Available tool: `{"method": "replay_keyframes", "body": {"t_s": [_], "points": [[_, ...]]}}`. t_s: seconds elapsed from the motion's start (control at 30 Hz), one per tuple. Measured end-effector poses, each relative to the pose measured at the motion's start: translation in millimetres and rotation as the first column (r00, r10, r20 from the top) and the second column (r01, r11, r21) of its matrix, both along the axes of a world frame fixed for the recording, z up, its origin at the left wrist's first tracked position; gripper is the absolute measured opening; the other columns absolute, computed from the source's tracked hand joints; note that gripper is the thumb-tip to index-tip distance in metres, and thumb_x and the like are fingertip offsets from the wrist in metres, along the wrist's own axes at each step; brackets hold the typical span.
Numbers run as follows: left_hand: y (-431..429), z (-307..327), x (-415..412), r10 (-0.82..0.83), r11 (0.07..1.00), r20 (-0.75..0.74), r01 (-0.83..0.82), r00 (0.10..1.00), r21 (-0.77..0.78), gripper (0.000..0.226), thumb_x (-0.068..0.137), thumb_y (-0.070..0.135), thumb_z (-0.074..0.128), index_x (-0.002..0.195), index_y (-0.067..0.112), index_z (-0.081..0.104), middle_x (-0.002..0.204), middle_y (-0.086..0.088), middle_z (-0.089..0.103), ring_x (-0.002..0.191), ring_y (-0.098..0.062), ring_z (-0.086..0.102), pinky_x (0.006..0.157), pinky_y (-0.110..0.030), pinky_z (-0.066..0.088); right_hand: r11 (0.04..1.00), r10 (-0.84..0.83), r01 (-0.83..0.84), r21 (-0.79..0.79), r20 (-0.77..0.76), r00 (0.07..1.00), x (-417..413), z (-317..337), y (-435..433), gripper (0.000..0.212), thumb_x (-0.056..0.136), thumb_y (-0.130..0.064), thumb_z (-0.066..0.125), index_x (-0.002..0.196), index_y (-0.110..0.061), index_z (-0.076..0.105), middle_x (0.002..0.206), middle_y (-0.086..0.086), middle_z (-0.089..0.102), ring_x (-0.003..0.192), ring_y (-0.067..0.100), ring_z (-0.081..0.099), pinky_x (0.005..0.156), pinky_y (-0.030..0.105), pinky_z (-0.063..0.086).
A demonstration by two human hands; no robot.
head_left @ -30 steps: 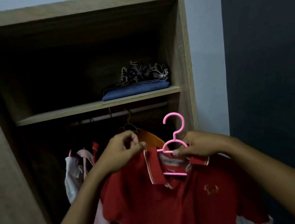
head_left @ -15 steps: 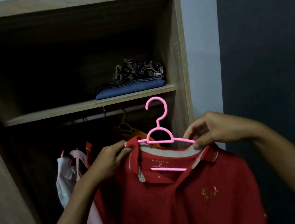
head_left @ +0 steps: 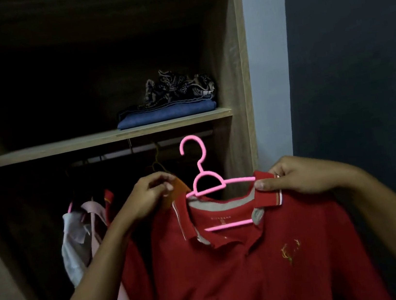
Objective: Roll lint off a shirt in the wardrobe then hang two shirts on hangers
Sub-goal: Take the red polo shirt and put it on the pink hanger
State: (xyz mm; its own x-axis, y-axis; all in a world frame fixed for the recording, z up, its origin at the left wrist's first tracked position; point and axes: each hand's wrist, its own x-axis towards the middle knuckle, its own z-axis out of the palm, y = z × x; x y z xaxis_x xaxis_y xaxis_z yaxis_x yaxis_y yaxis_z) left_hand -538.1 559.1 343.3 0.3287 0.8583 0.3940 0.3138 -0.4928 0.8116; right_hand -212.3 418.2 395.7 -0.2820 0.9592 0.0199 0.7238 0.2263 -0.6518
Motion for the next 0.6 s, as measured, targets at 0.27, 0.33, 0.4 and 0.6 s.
{"method": "replay_keyframes", "body": {"t_s": [0.27, 0.33, 0.4, 0.6], "points": [[73, -37, 55, 0.265, 0.964, -0.603, -0.215, 0.752, 0.156, 0.047, 0.098, 0.050, 0.042, 0.142, 0.033, 0.045, 0.138, -0.014, 0.057, 0.127, -0.036, 0.051, 0.100, -0.040, 0.044, 0.986, -0.161, 0.165, 0.022, 0.374, 0.913, -34, -16, 17, 0.045, 0.093, -0.048, 0.054, 0.072, -0.010, 0.064, 0.060, 0.000, 0.048, 0.052, 0.011, 0.043, 0.052, 0.027, 0.035], [85, -45, 55, 0.278, 0.958, -0.677, -0.249, 0.681, 0.142, 0.052, 0.095, 0.057, 0.042, 0.141, 0.031, 0.047, 0.140, -0.013, 0.055, 0.128, -0.035, 0.051, 0.101, -0.041, 0.044, 0.976, -0.206, 0.216, 0.011, 0.351, 0.913, -39, -21, 22, 0.040, 0.094, -0.043, 0.054, 0.075, -0.009, 0.065, 0.065, 0.002, 0.051, 0.057, 0.014, 0.046, 0.054, 0.028, 0.036], [92, -53, 50, 0.322, 0.940, -0.698, -0.301, 0.639, 0.159, 0.051, 0.092, 0.055, 0.048, 0.135, 0.027, 0.052, 0.137, -0.013, 0.057, 0.124, -0.034, 0.054, 0.100, -0.042, 0.047, 0.964, -0.254, 0.265, 0.001, 0.288, 0.923, -42, -27, 30, 0.036, 0.095, -0.038, 0.052, 0.072, -0.010, 0.061, 0.065, 0.003, 0.051, 0.057, 0.014, 0.046, 0.055, 0.029, 0.035], [101, -63, 26, 0.436, 0.897, -0.575, -0.388, 0.692, 0.212, 0.057, 0.083, 0.028, 0.068, 0.135, 0.024, 0.044, 0.121, -0.015, 0.063, 0.108, -0.034, 0.063, 0.088, -0.041, 0.055, 0.920, -0.384, 0.370, 0.132, 0.107, 0.917, -77, -52, 74, 0.040, 0.095, -0.030, 0.054, 0.060, -0.010, 0.052, 0.059, 0.006, 0.053, 0.055, 0.019, 0.052, 0.048, 0.028, 0.033]]}}
